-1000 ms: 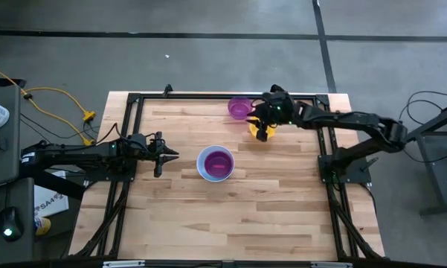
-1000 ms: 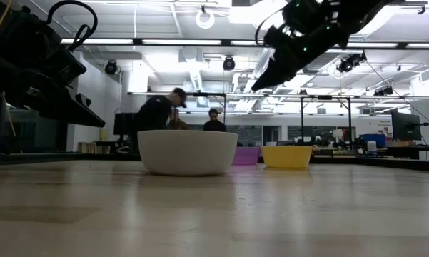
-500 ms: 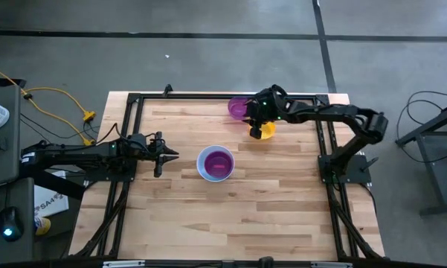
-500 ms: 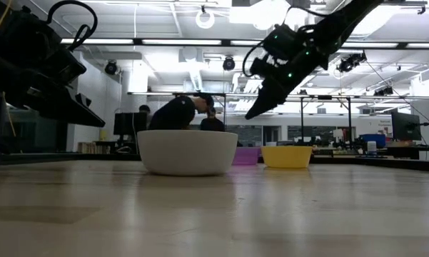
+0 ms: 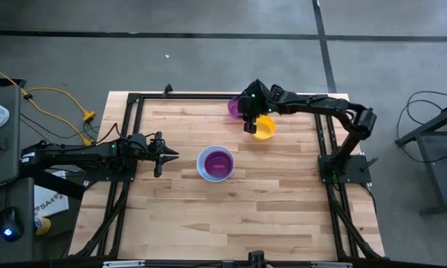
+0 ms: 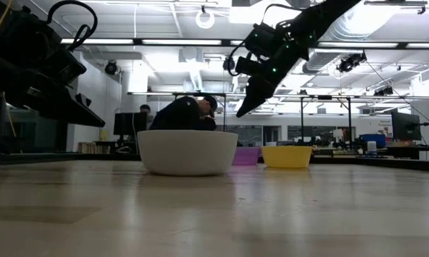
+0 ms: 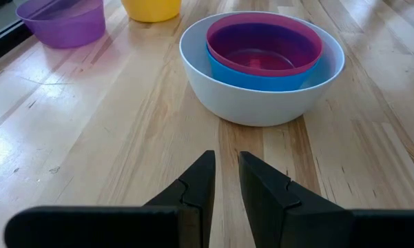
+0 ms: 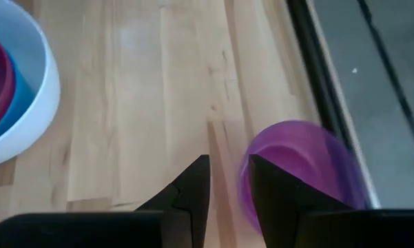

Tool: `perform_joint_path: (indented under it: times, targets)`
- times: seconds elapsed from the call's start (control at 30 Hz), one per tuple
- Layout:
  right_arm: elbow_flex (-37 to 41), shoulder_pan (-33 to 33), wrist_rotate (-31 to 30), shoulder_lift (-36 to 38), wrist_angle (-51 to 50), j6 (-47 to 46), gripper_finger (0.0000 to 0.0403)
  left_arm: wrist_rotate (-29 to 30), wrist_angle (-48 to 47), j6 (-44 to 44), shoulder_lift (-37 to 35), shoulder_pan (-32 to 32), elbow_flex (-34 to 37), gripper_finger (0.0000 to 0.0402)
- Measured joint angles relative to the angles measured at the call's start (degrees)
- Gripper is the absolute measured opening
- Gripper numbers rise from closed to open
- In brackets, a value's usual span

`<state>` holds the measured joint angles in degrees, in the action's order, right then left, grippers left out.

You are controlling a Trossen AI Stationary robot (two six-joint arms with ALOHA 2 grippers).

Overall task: Nest bowls inside each other
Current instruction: Stack the purple bowl on the pink bowl

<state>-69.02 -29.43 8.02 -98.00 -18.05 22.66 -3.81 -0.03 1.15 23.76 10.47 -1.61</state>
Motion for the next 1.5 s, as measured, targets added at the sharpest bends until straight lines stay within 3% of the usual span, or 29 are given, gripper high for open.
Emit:
perform_joint_path:
  times: [0.37,0.7,1.33,1.5]
  targets:
    - [-0.87,-2.26,-3.91,0.00,-3.54,2.03,0.0094,0.00,0.00,0.01,0.01,-0.01,0.00,0.0067]
    - [-0.87,-6.73,-2.47,0.00,-7.31,3.64,0.0094,0.00,0.00,0.00,-0.01,0.00,0.00,0.0067]
    - [-0.90,-1.27,-6.33,0.00,-8.53,6.47,0.0094,0.00,0.00,0.00,0.01,0.01,0.00,0.0067]
    - [-4.37,-1.23,-7.13,-0.97,-11.99,8.54,0.0094,0.00,0.00,0.01,0.00,-0.01,0.00,0.0067]
